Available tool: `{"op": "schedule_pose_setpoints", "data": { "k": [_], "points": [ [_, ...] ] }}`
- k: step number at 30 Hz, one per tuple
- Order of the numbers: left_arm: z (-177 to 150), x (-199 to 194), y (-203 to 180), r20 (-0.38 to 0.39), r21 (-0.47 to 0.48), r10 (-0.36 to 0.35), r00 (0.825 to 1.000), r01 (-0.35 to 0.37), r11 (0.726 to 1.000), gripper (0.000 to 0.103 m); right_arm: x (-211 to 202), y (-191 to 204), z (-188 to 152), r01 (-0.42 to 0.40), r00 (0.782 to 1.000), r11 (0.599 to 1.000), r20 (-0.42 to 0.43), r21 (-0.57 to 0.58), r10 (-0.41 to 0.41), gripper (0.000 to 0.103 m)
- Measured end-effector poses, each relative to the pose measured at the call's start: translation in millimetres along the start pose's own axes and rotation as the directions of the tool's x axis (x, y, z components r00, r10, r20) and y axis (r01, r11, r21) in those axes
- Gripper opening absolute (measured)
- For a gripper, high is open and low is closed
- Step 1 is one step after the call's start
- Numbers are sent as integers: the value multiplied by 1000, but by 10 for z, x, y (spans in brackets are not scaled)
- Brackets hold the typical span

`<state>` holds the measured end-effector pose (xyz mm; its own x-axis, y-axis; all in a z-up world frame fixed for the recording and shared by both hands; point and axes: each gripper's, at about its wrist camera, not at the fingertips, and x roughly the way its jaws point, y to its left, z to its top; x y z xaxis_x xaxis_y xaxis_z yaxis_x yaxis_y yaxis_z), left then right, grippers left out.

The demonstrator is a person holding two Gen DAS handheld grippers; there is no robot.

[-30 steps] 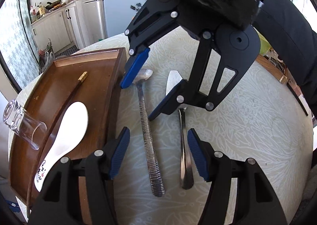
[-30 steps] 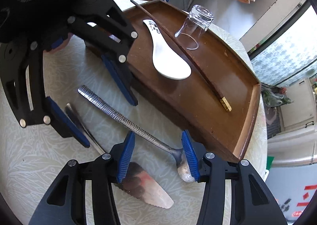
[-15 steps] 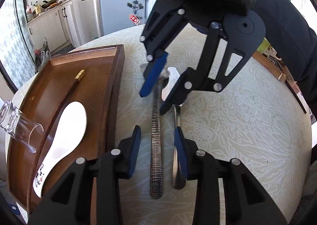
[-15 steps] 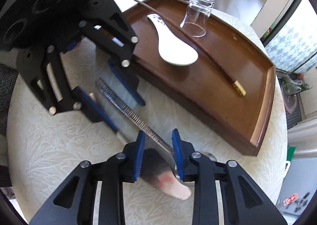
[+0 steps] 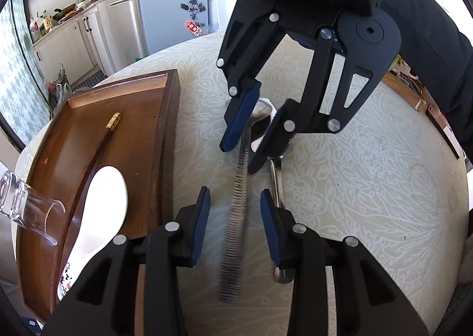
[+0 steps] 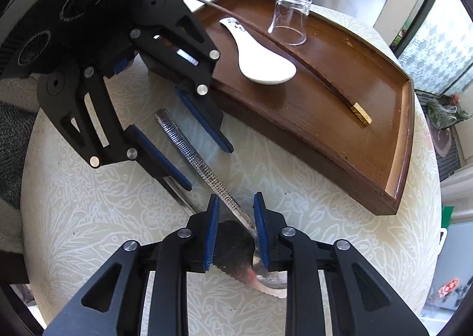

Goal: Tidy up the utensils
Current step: 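Close both grippers on the ladle handle, then carry the serrated-handle spoon into the tray and open both grippers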

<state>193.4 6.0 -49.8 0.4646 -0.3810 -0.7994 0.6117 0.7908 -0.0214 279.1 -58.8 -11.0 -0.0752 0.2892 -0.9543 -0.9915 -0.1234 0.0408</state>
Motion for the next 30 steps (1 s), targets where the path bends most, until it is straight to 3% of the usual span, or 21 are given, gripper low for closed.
{"op": "schedule_pose_setpoints", "data": {
  "k": [4,16,24,30],
  "points": [
    [-11,-22,8,14,-4,9,1000,-9,1000,13,-41,50,-71,-9,1000,1000,19,5,9,17],
    [-9,-274,-21,84,10,12,996,-13,1000,12,-328,237,17,60,998,998,22,-26,-59,17],
    [-73,-660,199,152,-6,58,987,-58,998,12,-509,313,518,140,990,985,16,-96,-139,17],
    [-263,-764,503,148,-59,94,985,-86,995,13,-312,263,933,145,989,977,-16,-154,-149,17]
  ]
}}
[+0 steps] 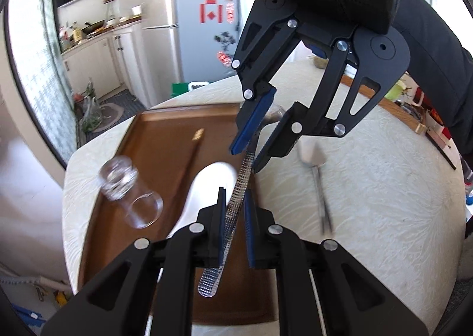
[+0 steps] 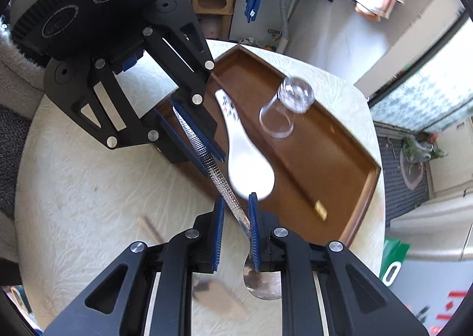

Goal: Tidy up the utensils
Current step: 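Carry the serrated-handle spoon into the tray and open both grippers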

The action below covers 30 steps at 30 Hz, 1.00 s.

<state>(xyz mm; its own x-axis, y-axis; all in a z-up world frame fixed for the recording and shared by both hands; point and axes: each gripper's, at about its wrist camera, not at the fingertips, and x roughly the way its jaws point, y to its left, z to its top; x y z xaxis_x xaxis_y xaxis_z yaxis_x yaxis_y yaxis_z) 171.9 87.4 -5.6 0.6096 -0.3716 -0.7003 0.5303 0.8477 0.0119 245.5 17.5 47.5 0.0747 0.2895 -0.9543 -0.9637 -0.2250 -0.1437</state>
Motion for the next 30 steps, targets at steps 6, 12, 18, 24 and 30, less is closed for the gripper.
{"op": "schedule_pose_setpoints", "data": {
  "k": [6,12,18,24,30],
  "points": [
    [-108,5,225,-11,-23,24,1000,-24,999,13,172,-112,171,-8,1000,1000,-1,-18,8,17],
    [-163,99,392,-24,-51,26,999,-27,998,13,377,-216,314,7,1000,999,-27,-31,-8,18],
    [-172,116,421,-16,-51,17,1000,-17,999,28,429,-277,235,70,997,998,-31,0,-70,31],
    [-83,-42,293,24,-52,21,999,-20,998,58,78,-206,8,126,992,991,23,40,-127,43],
    [45,-75,-212,27,15,-51,998,50,999,58,-117,163,-484,112,994,991,5,67,-112,44]
  ]
}}
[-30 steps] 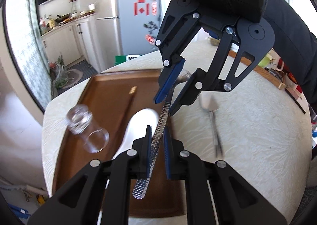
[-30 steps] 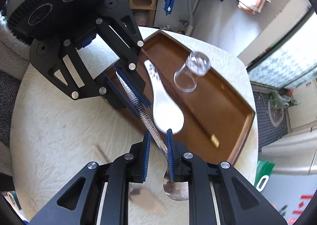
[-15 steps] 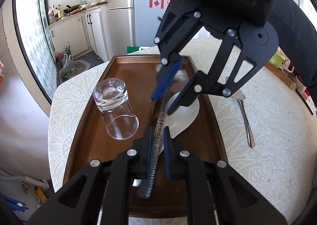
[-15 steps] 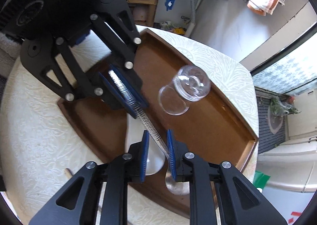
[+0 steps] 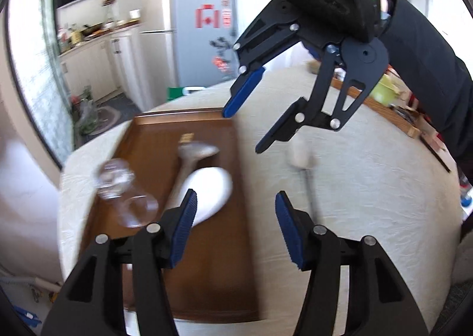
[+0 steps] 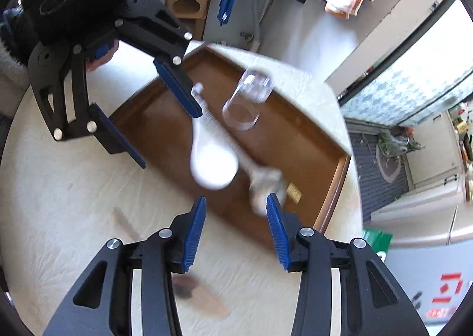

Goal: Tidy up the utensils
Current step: 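Carry the serrated-handle spoon into the tray and open both grippers, then move both grippers to the silver cake server beside the tray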

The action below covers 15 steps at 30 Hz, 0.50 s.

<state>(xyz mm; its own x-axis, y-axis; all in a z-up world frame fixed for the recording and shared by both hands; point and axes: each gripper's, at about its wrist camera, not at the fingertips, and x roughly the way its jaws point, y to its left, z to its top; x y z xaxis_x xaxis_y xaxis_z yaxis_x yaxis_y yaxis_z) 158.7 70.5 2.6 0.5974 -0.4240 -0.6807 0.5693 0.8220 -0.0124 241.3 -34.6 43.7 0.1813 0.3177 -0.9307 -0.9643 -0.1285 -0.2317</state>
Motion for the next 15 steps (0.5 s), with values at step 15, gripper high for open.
{"op": "schedule_pose_setpoints", "data": {
  "k": [15],
  "points": [
    [50,704,-693,-104,36,-99,990,103,994,58,183,261,-620,-78,996,997,-40,25,79,65]
  ]
}}
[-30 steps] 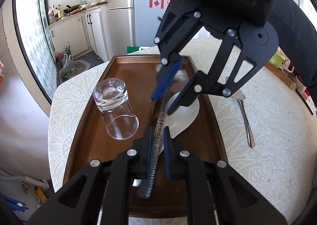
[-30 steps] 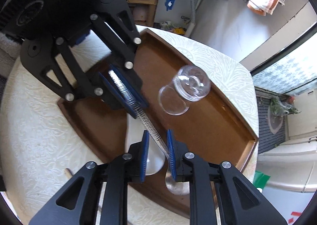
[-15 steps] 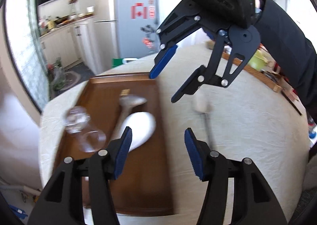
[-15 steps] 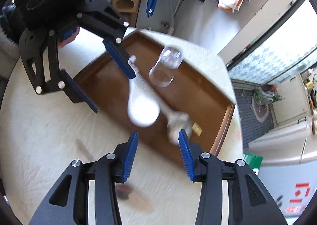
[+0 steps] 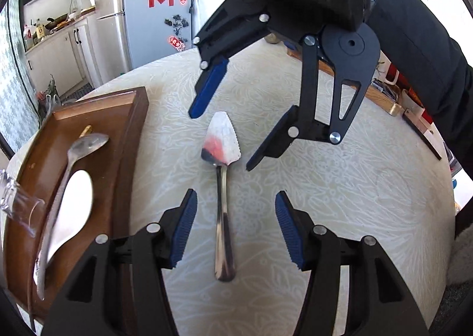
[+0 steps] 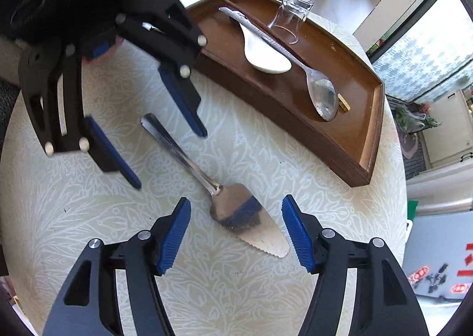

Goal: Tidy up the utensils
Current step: 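Move both grippers to the silver cake server beside the tray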

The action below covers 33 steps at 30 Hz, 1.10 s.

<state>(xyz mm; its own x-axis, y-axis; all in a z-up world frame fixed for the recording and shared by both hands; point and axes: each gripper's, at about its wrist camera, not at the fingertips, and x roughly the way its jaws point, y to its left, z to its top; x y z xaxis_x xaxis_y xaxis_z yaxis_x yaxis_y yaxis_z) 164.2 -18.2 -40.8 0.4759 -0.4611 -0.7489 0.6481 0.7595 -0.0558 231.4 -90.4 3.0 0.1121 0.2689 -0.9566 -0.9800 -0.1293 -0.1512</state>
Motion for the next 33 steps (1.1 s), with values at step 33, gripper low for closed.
{"op": "schedule_pose_setpoints", "data": {
  "k": [33],
  "points": [
    [-208,-73,138,-21,-64,20,1000,-21,998,42,355,-276,228,-151,988,988,29,-12,152,55]
  ]
}}
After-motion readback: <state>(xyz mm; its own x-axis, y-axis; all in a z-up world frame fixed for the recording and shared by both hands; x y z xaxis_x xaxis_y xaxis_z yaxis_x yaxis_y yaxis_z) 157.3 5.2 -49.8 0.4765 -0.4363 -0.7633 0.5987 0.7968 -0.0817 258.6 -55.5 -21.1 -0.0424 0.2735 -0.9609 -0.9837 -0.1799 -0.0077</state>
